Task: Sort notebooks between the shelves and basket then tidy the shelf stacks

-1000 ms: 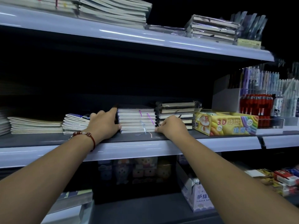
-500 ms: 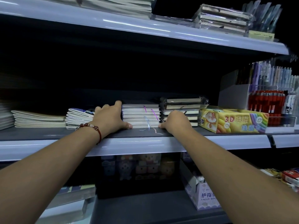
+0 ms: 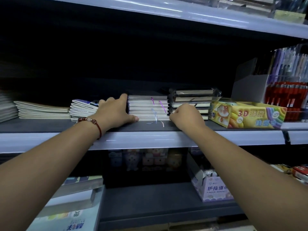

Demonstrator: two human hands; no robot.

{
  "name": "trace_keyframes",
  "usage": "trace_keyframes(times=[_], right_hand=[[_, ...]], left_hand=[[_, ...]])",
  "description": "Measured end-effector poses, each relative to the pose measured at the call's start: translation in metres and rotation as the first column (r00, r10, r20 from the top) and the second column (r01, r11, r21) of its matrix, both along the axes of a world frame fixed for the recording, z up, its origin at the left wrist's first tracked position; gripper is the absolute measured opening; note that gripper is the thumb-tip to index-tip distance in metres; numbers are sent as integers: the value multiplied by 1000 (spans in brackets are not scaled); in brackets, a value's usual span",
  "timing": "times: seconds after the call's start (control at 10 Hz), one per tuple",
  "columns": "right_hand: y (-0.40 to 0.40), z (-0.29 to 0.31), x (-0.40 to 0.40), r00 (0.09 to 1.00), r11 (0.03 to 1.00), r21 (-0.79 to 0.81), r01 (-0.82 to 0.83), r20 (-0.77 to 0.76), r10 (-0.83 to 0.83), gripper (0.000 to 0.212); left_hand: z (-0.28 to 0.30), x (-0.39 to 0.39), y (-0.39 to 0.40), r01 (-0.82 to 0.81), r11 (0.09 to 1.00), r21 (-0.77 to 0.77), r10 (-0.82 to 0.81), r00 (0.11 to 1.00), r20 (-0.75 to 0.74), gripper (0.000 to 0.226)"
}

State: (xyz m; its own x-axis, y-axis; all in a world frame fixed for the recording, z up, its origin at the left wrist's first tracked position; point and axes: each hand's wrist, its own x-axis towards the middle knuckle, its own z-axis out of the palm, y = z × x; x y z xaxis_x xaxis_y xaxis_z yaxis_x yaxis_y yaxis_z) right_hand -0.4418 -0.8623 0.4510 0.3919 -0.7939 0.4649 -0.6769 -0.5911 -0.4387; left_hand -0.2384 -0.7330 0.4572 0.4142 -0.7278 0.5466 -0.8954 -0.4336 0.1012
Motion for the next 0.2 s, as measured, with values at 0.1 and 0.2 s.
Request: trace_keyframes(times=[0.1,0.2], right_hand=[[7,7,-4,995,999,-20,-51,-90,49,34],[15,13,-12,970,992,34,-121,-207,126,29]], left_hand=[[9,-7,16,65,998,12,-65,998,-19,75],[5,-12,42,148,987,-57,-144,987,73,69]])
